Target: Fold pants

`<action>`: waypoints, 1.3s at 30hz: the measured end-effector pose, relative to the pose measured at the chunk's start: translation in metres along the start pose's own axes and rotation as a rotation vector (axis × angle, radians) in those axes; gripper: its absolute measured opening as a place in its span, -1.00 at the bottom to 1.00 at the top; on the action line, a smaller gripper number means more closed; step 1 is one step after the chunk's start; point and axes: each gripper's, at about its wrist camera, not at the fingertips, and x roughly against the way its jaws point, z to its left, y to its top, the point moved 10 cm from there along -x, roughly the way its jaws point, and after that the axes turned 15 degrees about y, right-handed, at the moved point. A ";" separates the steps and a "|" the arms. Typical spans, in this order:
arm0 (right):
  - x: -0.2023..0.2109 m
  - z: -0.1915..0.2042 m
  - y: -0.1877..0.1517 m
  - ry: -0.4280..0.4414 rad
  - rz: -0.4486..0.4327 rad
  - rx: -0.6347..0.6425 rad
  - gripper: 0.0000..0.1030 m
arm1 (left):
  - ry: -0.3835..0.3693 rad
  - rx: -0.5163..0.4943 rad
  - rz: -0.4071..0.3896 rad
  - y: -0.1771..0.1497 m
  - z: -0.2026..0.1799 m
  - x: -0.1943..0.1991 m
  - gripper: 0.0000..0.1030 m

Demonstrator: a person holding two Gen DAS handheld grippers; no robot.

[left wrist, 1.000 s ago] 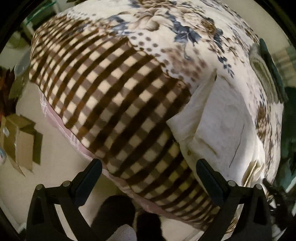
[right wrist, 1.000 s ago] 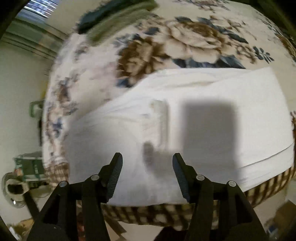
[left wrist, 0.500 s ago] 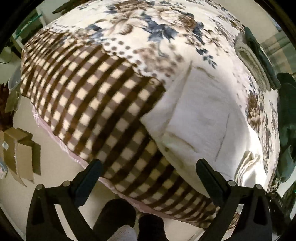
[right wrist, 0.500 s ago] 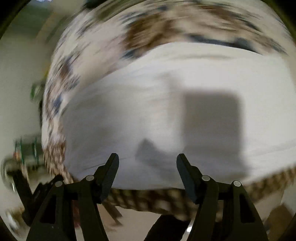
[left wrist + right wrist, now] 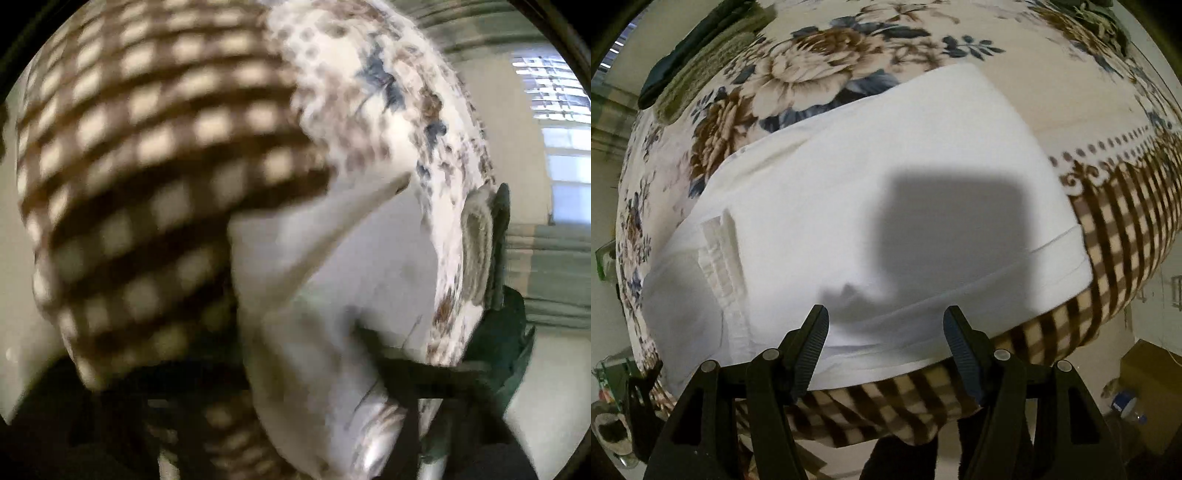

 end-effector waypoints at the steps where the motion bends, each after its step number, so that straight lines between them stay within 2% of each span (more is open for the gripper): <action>1: -0.008 0.013 0.000 -0.005 0.006 0.019 0.31 | 0.013 -0.013 0.003 0.001 0.000 0.000 -0.33; 3: -0.012 0.026 0.000 -0.024 0.015 0.058 0.31 | 0.040 -0.022 0.003 0.000 0.002 0.008 -0.33; 5: -0.015 0.043 -0.001 -0.013 0.025 0.099 0.31 | 0.067 -0.081 -0.012 -0.006 0.004 0.028 -0.32; 8: -0.015 0.063 -0.004 -0.008 0.039 0.165 0.31 | 0.012 -0.073 -0.041 -0.010 0.010 0.051 -0.32; 10: -0.020 0.073 -0.007 -0.019 0.054 0.211 0.31 | -0.033 -0.058 -0.029 -0.008 0.009 0.048 -0.29; 11: -0.023 0.075 -0.009 -0.024 0.062 0.223 0.31 | -0.027 -0.059 -0.025 -0.006 0.007 0.041 -0.30; 12: -0.026 0.076 -0.012 -0.031 0.071 0.229 0.31 | -0.037 -0.058 -0.025 -0.003 0.003 0.034 -0.35; 13: -0.028 0.077 -0.013 -0.034 0.077 0.228 0.31 | -0.054 -0.057 -0.033 0.001 -0.001 0.028 -0.54; 14: -0.030 0.076 -0.015 -0.034 0.079 0.225 0.31 | -0.044 -0.060 -0.050 0.004 -0.003 0.026 -0.81; 19: -0.035 0.074 -0.014 -0.039 0.069 0.203 0.31 | -0.051 -0.168 -0.186 0.009 -0.024 0.056 -0.84; 21: -0.036 0.076 -0.013 -0.032 0.067 0.206 0.31 | -0.021 -0.189 -0.214 0.010 -0.027 0.058 -0.84; 24: -0.036 0.075 -0.013 -0.029 0.071 0.216 0.31 | 0.043 -0.156 -0.173 0.022 -0.008 0.027 -0.83; 26: -0.035 0.073 -0.014 -0.018 0.080 0.204 0.31 | 0.020 -0.121 -0.097 0.025 0.005 0.002 -0.79; 29: -0.038 0.077 -0.015 0.015 0.098 0.188 0.31 | -0.024 -0.095 -0.031 0.025 0.005 0.010 -0.74; 30: -0.037 0.079 -0.017 0.040 0.111 0.184 0.31 | -0.030 -0.105 -0.029 0.022 0.004 0.019 -0.71; 32: -0.034 0.080 -0.019 0.066 0.110 0.183 0.31 | -0.050 -0.094 -0.055 0.016 0.006 0.043 -0.53; 33: -0.033 0.080 -0.019 0.073 0.113 0.185 0.31 | -0.057 -0.086 -0.062 0.013 0.007 0.048 -0.27; 34: -0.032 0.079 -0.020 0.073 0.113 0.186 0.31 | -0.060 -0.074 -0.068 0.009 0.012 0.052 0.21; 35: -0.031 0.078 -0.020 0.073 0.111 0.185 0.31 | -0.049 -0.070 -0.069 0.007 0.016 0.050 0.44; 36: -0.031 0.077 -0.020 0.074 0.111 0.182 0.31 | -0.036 -0.070 -0.069 0.005 0.019 0.045 0.52; 37: -0.031 0.075 -0.020 0.076 0.111 0.171 0.31 | -0.004 -0.060 -0.050 0.003 0.026 0.031 0.52; 39: -0.031 0.072 -0.020 0.092 0.111 0.143 0.31 | 0.001 -0.012 0.006 0.004 0.030 0.006 0.51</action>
